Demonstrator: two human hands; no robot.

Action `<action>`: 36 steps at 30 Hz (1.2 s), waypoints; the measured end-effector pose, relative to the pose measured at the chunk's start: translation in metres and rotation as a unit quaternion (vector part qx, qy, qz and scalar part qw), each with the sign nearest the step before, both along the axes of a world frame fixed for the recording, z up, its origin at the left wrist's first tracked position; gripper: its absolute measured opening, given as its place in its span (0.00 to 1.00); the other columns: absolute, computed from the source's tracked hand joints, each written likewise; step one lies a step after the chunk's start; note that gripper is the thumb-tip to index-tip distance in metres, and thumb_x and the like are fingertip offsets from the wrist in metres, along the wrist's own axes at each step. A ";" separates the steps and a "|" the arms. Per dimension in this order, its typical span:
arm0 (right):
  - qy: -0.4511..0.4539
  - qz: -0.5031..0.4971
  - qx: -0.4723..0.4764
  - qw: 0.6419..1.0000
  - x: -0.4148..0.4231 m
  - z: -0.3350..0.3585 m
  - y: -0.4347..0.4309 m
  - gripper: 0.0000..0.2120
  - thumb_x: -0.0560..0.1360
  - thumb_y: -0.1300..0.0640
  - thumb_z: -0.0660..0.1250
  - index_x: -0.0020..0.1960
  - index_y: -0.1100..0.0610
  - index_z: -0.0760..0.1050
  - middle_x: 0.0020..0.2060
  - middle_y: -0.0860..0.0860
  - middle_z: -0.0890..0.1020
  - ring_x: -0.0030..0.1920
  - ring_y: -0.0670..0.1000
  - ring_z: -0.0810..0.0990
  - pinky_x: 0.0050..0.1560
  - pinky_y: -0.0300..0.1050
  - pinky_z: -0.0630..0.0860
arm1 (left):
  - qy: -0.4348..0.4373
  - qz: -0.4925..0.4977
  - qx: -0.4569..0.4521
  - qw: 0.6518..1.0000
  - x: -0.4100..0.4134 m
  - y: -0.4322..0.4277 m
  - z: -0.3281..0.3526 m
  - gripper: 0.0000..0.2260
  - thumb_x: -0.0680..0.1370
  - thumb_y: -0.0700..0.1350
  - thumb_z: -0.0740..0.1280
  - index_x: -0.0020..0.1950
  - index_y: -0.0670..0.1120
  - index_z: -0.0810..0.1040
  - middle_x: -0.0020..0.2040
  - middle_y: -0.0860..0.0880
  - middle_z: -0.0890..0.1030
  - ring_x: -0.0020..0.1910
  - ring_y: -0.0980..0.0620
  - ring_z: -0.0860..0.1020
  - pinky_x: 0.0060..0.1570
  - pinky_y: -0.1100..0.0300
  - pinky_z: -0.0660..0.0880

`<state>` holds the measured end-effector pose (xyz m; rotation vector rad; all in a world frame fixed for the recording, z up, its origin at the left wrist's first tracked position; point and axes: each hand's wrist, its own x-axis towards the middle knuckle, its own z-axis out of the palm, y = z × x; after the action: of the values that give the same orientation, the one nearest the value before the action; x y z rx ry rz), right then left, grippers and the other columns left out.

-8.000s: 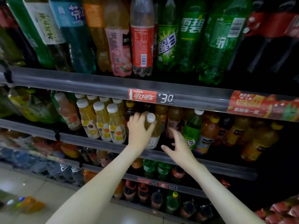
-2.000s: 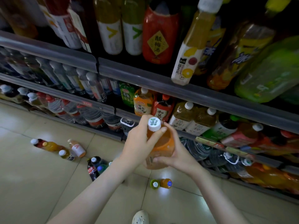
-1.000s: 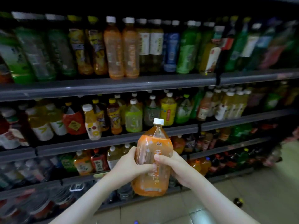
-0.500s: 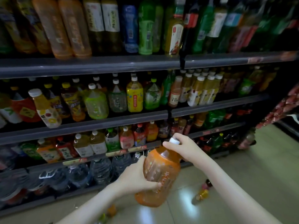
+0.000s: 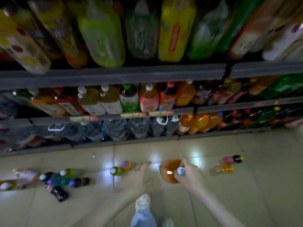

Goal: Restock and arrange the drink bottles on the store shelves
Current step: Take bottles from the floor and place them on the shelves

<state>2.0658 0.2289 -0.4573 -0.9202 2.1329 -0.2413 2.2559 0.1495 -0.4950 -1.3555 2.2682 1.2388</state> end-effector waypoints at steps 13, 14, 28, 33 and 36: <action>-0.035 -0.004 0.062 0.997 0.016 -0.439 -0.034 0.14 0.75 0.54 0.66 0.57 0.61 0.69 0.50 0.60 0.82 0.51 0.61 0.80 0.47 0.48 0.75 | -0.089 0.047 0.067 0.993 -0.020 0.002 -0.367 0.24 0.80 0.44 0.60 0.75 0.51 0.60 0.72 0.45 0.65 0.66 0.42 0.71 0.60 0.52 0.71; -0.032 0.004 0.063 0.997 0.018 -0.460 -0.034 0.14 0.76 0.55 0.64 0.58 0.61 0.69 0.49 0.60 0.82 0.50 0.61 0.81 0.47 0.48 0.74 | -0.095 0.049 0.068 0.992 -0.020 0.003 -0.385 0.24 0.80 0.44 0.59 0.76 0.51 0.59 0.73 0.45 0.65 0.66 0.43 0.70 0.60 0.53 0.71; -0.082 -0.042 0.033 0.995 -0.015 -0.378 -0.031 0.21 0.78 0.55 0.63 0.69 0.56 0.66 0.60 0.58 0.78 0.59 0.59 0.77 0.56 0.48 0.73 | -0.072 0.040 0.077 0.994 -0.071 0.002 -0.309 0.22 0.80 0.43 0.58 0.75 0.51 0.61 0.68 0.44 0.69 0.62 0.42 0.73 0.57 0.52 0.72; -0.075 -0.133 -0.014 0.988 -0.055 -0.230 -0.014 0.17 0.77 0.59 0.65 0.66 0.61 0.71 0.56 0.59 0.79 0.54 0.58 0.79 0.49 0.41 0.70 | -0.002 0.000 0.095 0.996 -0.139 0.004 -0.185 0.21 0.81 0.42 0.59 0.74 0.50 0.64 0.68 0.43 0.72 0.64 0.44 0.72 0.60 0.59 0.66; -0.063 -0.168 -0.058 0.982 -0.087 -0.145 -0.005 0.12 0.78 0.62 0.64 0.60 0.61 0.74 0.51 0.58 0.82 0.50 0.56 0.80 0.40 0.38 0.65 | 0.053 -0.027 0.070 0.996 -0.182 0.008 -0.103 0.20 0.81 0.42 0.59 0.73 0.50 0.65 0.66 0.44 0.75 0.64 0.46 0.73 0.58 0.60 0.66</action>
<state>1.9788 0.2235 -0.6022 -0.5856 2.1626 -0.5832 2.0735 0.1578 -0.5983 -1.1995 2.2234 1.4524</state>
